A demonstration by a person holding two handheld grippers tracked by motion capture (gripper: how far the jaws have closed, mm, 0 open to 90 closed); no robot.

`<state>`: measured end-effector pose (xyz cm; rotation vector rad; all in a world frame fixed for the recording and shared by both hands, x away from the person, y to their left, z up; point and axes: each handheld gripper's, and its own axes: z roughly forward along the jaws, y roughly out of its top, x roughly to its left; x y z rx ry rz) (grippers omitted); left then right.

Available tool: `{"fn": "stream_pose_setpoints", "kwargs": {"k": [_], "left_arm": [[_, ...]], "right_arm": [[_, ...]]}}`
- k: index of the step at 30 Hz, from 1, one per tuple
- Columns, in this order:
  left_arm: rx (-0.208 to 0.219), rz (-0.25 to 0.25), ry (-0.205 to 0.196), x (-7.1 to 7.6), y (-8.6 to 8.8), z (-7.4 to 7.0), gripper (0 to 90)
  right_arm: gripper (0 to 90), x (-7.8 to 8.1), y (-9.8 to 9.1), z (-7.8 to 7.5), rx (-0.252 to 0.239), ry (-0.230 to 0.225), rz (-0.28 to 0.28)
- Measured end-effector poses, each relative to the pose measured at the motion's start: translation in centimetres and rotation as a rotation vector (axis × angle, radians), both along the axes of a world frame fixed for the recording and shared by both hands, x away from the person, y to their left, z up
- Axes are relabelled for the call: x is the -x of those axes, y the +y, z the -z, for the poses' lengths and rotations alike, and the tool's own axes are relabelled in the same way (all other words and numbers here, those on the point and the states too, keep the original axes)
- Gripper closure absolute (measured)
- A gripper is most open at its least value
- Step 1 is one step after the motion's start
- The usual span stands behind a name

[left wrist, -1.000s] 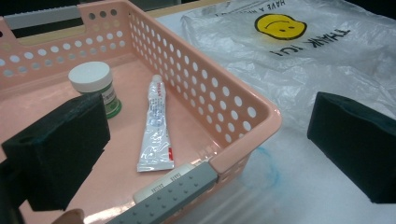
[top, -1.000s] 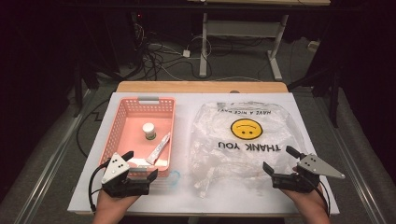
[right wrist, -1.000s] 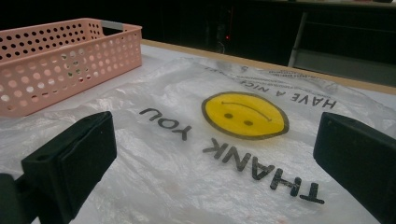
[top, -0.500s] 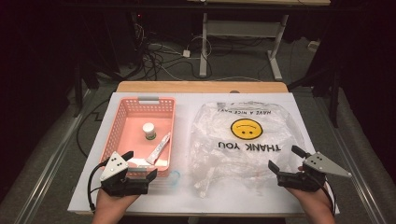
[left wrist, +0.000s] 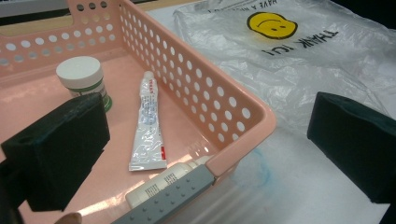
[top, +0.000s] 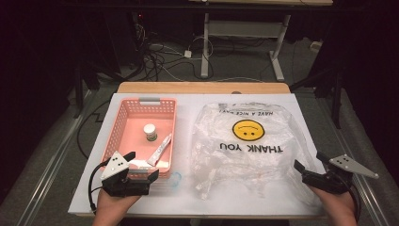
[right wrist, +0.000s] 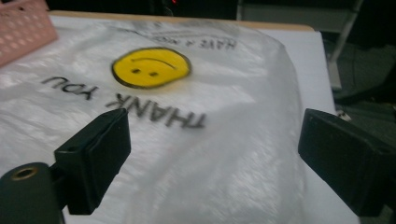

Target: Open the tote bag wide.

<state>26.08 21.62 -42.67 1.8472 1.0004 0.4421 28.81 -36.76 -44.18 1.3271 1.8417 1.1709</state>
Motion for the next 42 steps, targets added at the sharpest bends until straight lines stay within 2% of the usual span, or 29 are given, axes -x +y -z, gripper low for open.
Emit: {"fn": "stream_pose_setpoints", "kwargs": {"k": [3,5,10,13,17,18,22,23,24,27,29,30,37,38,41,42], "left_arm": [[0.000,0.000,-0.008,0.0,0.0,-0.1,0.0],[0.004,0.001,-0.008,0.0,0.0,-0.1,0.0],[0.004,0.004,0.000,-0.2,0.1,0.1,0.0],[-0.002,0.006,-0.005,-0.2,0.1,0.0,0.0],[-0.001,-0.001,-0.014,-0.1,0.1,0.1,0.0],[0.000,-0.001,-0.015,-0.1,0.1,0.1,0.0],[-0.001,0.004,-0.019,-0.1,0.1,0.1,0.0],[-0.004,0.004,-0.021,-0.1,0.1,0.1,0.0],[-0.006,0.004,-0.021,-0.1,0.1,0.1,0.0],[-0.004,0.002,-0.021,-0.1,0.1,0.2,0.0],[-0.003,0.002,-0.023,-0.1,0.1,0.2,0.0],[-0.004,0.002,-0.025,-0.1,0.1,0.2,0.0],[-0.002,0.005,-0.032,-0.1,0.1,0.1,0.0],[0.005,0.004,-0.031,-0.1,0.1,0.1,0.0],[0.037,0.005,-0.017,-0.3,0.3,0.0,0.0],[0.036,0.000,-0.017,-0.3,0.4,0.0,0.0]], "right_arm": [[17.0,-0.2,-1.0,0.7,0.002,0.046,0.037],[19.9,-0.4,-1.8,1.3,-0.012,0.092,0.055],[27.7,-0.9,-2.9,2.5,-0.036,0.172,0.090],[32.5,-1.1,-3.2,2.9,-0.043,0.206,0.102],[42.8,-1.4,-3.2,3.1,-0.043,0.233,0.116],[47.9,-1.5,-3.3,3.2,-0.037,0.244,0.117],[55.0,-1.7,-3.3,3.3,-0.035,0.264,0.129],[60.6,-1.7,-3.2,3.3,-0.022,0.272,0.125],[60.6,-1.7,-3.2,3.3,-0.022,0.272,0.125],[70.4,-1.7,-3.0,3.3,0.001,0.273,0.129],[83.7,-1.6,-2.9,3.3,0.003,0.282,0.125],[89.5,-1.6,-2.7,3.3,0.032,0.268,0.096],[90.0,0.4,-1.5,2.9,0.056,0.249,0.043],[89.9,0.9,-1.2,2.6,0.046,0.244,0.035],[89.9,3.6,0.3,2.1,0.041,0.234,-0.037],[89.9,3.6,0.3,2.1,0.041,0.234,-0.037]]}}
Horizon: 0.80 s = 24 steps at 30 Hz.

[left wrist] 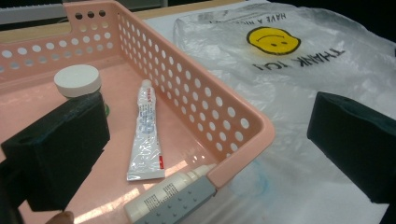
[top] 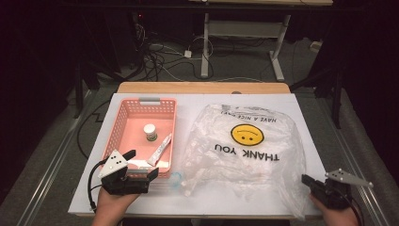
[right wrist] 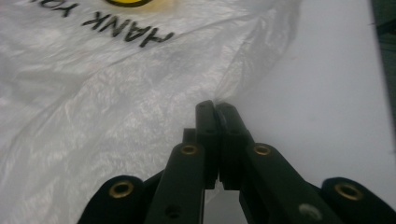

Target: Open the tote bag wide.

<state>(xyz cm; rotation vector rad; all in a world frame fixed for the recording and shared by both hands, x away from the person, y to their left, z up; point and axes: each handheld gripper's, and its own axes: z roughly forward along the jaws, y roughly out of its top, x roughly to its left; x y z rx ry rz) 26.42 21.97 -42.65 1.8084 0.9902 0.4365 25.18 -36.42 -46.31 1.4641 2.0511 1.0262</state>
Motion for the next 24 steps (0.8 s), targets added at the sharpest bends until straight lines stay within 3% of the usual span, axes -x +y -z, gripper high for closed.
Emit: {"fn": "stream_pose_setpoints", "kwargs": {"k": [2,3,5,6,7,8,9,10,11,12,15,22,24], "left_arm": [[-0.011,-0.014,-0.005,0.0,0.0,0.0,0.0],[-0.007,-0.015,-0.007,0.1,0.1,0.0,0.0],[0.003,-0.019,-0.003,0.0,0.1,-0.2,0.0],[0.006,-0.019,0.005,0.0,0.1,-0.2,0.0],[0.011,-0.020,0.015,0.1,0.1,-0.3,0.0],[0.018,-0.018,0.021,0.2,0.0,-0.4,0.0],[0.011,-0.011,0.021,0.3,0.0,-0.4,0.0],[0.006,-0.008,0.021,0.3,-0.1,-0.5,0.0],[0.000,-0.003,0.024,0.3,-0.2,-0.5,0.0],[-0.005,0.000,0.025,0.2,-0.2,-0.5,0.0],[-0.006,0.005,0.020,0.2,-0.4,-0.6,0.0],[0.002,-0.001,0.001,0.2,-0.2,-0.5,0.0],[0.010,-0.007,-0.002,0.1,0.0,-0.5,0.0]], "right_arm": [[89.9,1.4,1.1,0.0,0.006,0.011,-0.053],[89.1,2.8,2.2,0.1,-0.022,0.027,-0.116],[86.2,3.3,2.5,0.1,-0.024,0.028,-0.135],[70.9,4.3,2.7,-0.1,-0.020,0.016,-0.152],[70.9,4.3,2.7,-0.1,-0.020,0.016,-0.152],[63.3,4.7,2.5,-0.4,-0.027,-0.005,-0.137],[53.9,4.8,1.6,-1.6,-0.065,-0.066,-0.090],[53.9,4.8,1.6,-1.6,-0.065,-0.066,-0.090],[47.6,3.7,1.0,-2.5,-0.060,-0.115,-0.060],[47.6,3.7,1.0,-2.5,-0.060,-0.115,-0.060],[44.8,0.3,0.2,-3.4,-0.057,-0.148,-0.049],[39.0,-9.6,-1.3,-3.8,-0.045,-0.140,-0.007],[36.9,-12.5,-1.5,-3.1,-0.059,-0.101,0.019]]}}
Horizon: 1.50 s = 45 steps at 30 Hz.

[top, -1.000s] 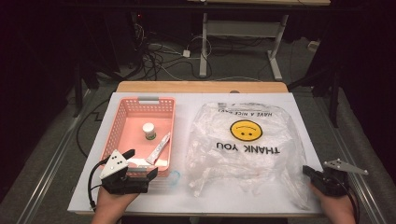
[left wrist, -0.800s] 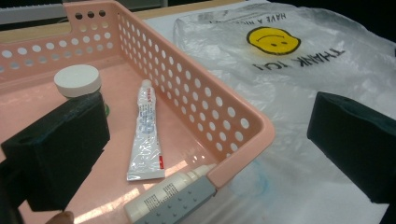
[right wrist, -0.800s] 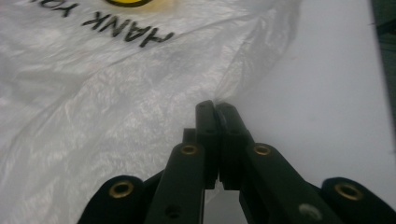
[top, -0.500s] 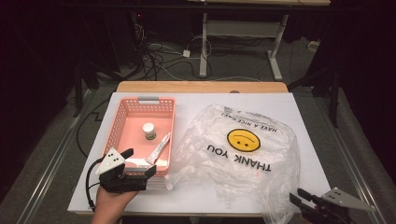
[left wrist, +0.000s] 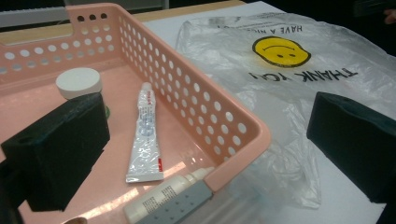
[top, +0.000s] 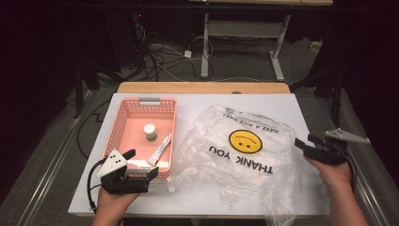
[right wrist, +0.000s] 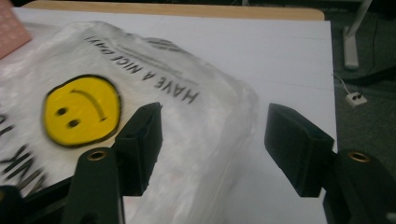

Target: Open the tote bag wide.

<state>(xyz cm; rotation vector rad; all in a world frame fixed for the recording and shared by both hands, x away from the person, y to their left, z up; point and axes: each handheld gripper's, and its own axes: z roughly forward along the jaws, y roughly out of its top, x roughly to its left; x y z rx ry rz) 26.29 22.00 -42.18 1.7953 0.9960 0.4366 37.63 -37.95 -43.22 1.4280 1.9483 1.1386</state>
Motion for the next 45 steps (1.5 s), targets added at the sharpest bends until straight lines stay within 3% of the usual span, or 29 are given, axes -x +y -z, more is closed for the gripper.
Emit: {"fn": "stream_pose_setpoints", "kwargs": {"k": [2,3,5,8,12,13,14,15,18,19,20,22,26,32,36,42,45], "left_arm": [[0.006,-0.003,0.005,0.0,0.2,0.1,0.0],[0.007,-0.003,0.006,0.1,0.2,0.1,0.0],[0.006,-0.008,0.002,0.2,0.2,0.2,0.0],[0.015,-0.014,0.001,0.1,0.4,0.1,0.0],[-0.006,-0.011,-0.002,0.3,0.4,0.2,0.0],[0.000,-0.014,0.000,0.2,0.4,0.2,0.0],[0.009,-0.015,0.004,0.2,0.5,0.2,0.0],[0.017,-0.016,0.007,0.2,0.4,0.2,0.0],[-0.007,-0.008,-0.004,0.3,0.2,0.1,0.0],[-0.009,-0.005,-0.006,0.3,0.2,0.1,0.0],[-0.007,-0.005,-0.008,0.3,0.2,0.1,0.0],[0.003,-0.005,-0.007,0.3,0.1,0.1,0.0],[-0.006,0.013,-0.007,0.2,-0.3,0.1,0.0],[-0.004,0.012,-0.008,0.1,-0.3,0.3,0.0],[-0.005,0.013,-0.003,-0.1,-0.2,0.3,0.0],[-0.006,0.014,-0.010,-0.2,-0.1,0.4,0.0],[0.006,0.009,-0.011,-0.3,0.1,0.4,0.0]], "right_arm": [[35.0,-2.1,-0.1,0.9,0.007,0.032,0.017],[30.9,-4.0,-0.2,1.8,0.005,0.071,0.027],[29.0,-4.6,-0.2,2.1,0.000,0.085,0.027],[21.7,-6.9,-0.3,3.5,0.038,0.155,0.011],[22.8,-7.4,0.0,4.0,0.075,0.172,-0.016],[24.9,-7.5,0.2,4.2,0.088,0.184,-0.032],[29.2,-7.3,0.6,4.4,0.134,0.186,-0.053],[29.2,-7.3,0.6,4.4,0.134,0.186,-0.053],[49.8,-6.5,1.5,4.4,0.195,0.154,-0.084],[55.0,-6.2,1.6,4.5,0.191,0.143,-0.097],[70.0,-5.8,1.8,4.5,0.187,0.133,-0.116],[85.5,-5.3,2.0,4.4,0.179,0.133,-0.131],[89.4,-5.0,2.1,4.4,0.146,0.142,-0.136],[90.0,-5.5,1.0,3.9,0.077,0.112,-0.040],[90.0,-5.9,-0.7,3.6,0.071,0.093,0.065],[90.0,-6.0,-3.9,3.4,0.024,0.083,0.241],[90.0,-5.5,-4.0,3.1,0.026,0.082,0.237]]}}
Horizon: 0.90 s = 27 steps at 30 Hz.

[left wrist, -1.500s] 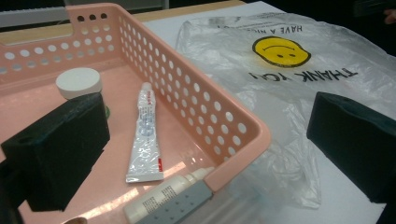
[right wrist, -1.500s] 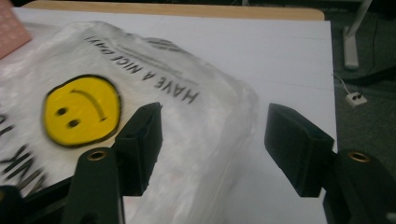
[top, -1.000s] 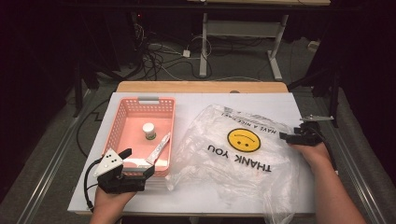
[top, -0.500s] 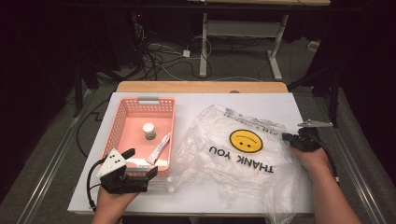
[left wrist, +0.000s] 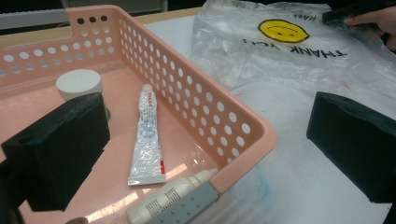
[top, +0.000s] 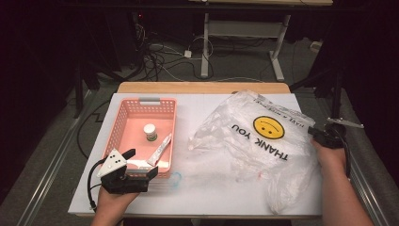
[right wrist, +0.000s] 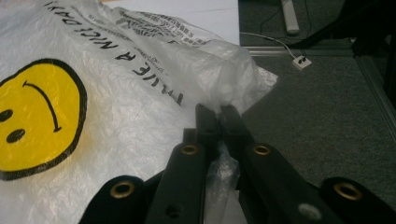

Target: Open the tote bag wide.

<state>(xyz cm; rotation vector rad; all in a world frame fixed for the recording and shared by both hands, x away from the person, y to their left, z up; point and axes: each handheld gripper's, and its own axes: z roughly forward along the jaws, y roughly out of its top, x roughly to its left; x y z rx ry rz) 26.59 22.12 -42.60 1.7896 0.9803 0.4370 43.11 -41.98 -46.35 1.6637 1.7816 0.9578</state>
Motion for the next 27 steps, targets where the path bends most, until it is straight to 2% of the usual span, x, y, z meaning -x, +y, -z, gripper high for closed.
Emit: {"fn": "stream_pose_setpoints", "kwargs": {"k": [5,6,10,11,14,16,17,18,19,21,27], "left_arm": [[0.000,-0.003,-0.007,0.0,0.2,-0.1,0.0],[0.003,-0.006,-0.008,0.0,0.2,0.0,0.0],[0.016,-0.015,-0.006,-0.2,0.5,0.2,0.0],[0.022,-0.016,-0.007,-0.3,0.6,0.2,0.0],[0.025,-0.016,-0.005,-0.5,0.7,0.3,0.0],[0.030,-0.015,-0.002,-0.6,0.7,0.3,0.0],[0.032,-0.014,-0.002,-0.6,0.6,0.4,0.0],[0.032,-0.014,-0.001,-0.6,0.6,0.4,0.0],[0.031,-0.013,-0.001,-0.6,0.5,0.4,0.0],[0.031,-0.013,-0.001,-0.6,0.5,0.4,0.0],[0.036,-0.018,0.000,-0.6,0.5,0.4,0.0]], "right_arm": [[89.2,1.4,1.5,-0.4,0.044,-0.016,-0.032],[89.1,2.5,2.0,-0.5,0.053,-0.023,-0.035],[86.2,3.7,2.3,-0.3,0.059,-0.023,-0.038],[82.0,3.9,2.4,-0.2,0.060,-0.020,-0.046],[57.8,4.7,2.2,-0.2,0.046,-0.033,-0.065],[45.4,5.3,2.0,-0.8,0.058,-0.056,-0.071],[41.2,5.6,1.9,-1.2,0.041,-0.069,-0.085],[36.4,6.3,1.8,-2.0,0.050,-0.099,-0.109],[36.4,6.3,1.8,-2.0,0.050,-0.099,-0.109],[31.7,7.1,1.9,-2.7,0.053,-0.127,-0.131],[22.2,9.1,3.6,-3.6,0.035,-0.178,-0.219]]}}
